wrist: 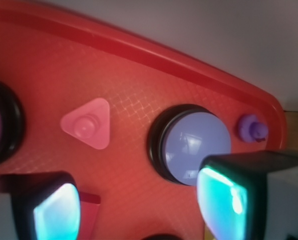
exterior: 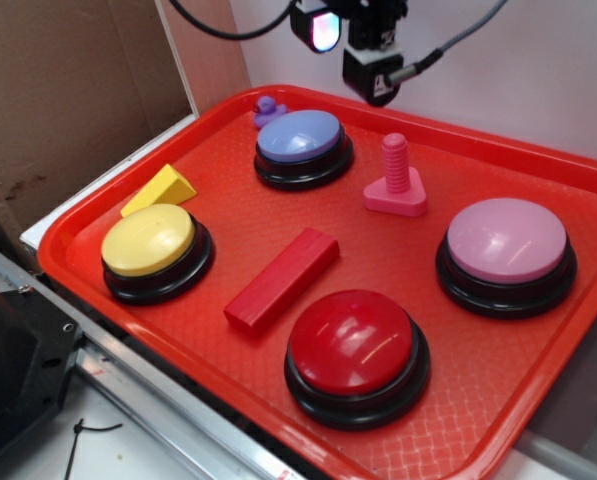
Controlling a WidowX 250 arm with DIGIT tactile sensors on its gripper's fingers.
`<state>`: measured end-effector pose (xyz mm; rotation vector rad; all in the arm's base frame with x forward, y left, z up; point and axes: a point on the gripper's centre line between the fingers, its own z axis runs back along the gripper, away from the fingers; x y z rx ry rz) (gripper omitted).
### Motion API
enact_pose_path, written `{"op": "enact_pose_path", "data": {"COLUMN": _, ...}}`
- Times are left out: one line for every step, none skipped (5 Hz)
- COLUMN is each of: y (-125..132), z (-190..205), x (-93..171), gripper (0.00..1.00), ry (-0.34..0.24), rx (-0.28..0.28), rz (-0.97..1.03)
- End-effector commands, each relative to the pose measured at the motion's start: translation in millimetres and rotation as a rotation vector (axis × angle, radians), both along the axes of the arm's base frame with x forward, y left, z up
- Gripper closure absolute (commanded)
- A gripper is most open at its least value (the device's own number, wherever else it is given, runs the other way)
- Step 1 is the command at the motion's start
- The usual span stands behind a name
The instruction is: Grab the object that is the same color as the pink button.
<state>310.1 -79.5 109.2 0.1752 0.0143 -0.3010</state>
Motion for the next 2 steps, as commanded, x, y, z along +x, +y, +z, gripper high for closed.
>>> {"op": "enact_pose_path", "data": {"y": -6, "z": -25, "x": 14, "gripper": 0.0, "ry": 0.0, "rx": -0.033, "rz": -0.031}}
{"op": "enact_pose_path", "data": {"y": -17, "z": -35, "x": 17, "gripper": 0.0, "ry": 0.02, "rx": -0.048, "rz": -0.073}}
